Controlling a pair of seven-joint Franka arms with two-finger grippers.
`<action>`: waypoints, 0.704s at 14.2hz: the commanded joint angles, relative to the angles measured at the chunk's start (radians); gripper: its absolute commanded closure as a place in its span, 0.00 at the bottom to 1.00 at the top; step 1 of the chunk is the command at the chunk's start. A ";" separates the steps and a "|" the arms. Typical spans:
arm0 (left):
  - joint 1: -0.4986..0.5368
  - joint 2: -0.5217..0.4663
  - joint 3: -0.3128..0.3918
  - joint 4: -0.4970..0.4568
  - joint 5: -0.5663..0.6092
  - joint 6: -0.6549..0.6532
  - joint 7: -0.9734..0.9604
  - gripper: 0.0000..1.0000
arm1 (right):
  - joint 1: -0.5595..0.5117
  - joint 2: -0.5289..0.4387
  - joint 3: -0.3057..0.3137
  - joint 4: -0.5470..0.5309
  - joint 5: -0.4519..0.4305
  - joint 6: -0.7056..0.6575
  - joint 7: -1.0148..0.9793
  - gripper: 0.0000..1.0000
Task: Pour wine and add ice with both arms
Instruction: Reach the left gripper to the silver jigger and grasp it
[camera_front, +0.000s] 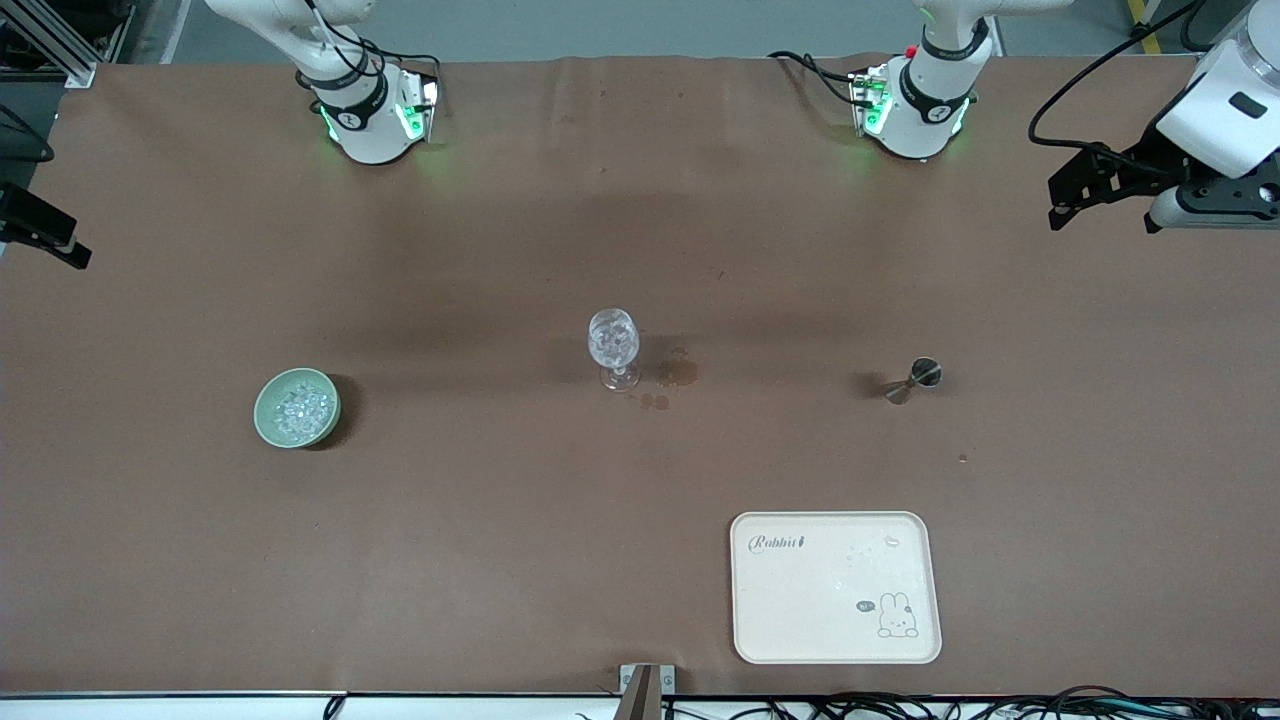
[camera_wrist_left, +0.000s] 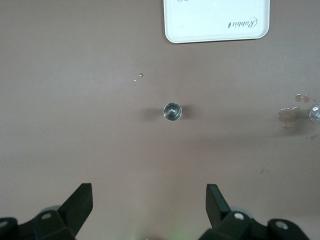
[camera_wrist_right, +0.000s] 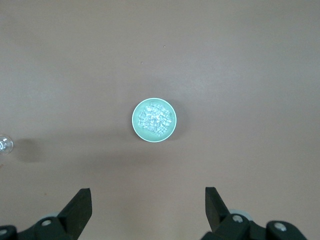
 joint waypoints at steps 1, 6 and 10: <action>0.002 -0.008 0.001 0.010 -0.004 -0.016 -0.003 0.00 | -0.018 -0.021 0.007 -0.016 0.016 0.000 -0.008 0.00; 0.017 0.056 0.036 0.102 0.005 -0.040 0.010 0.00 | -0.035 -0.021 0.005 -0.018 0.016 -0.015 -0.037 0.00; 0.074 0.085 0.036 0.094 -0.012 -0.040 0.020 0.00 | -0.028 -0.020 0.007 -0.028 0.014 -0.004 -0.037 0.00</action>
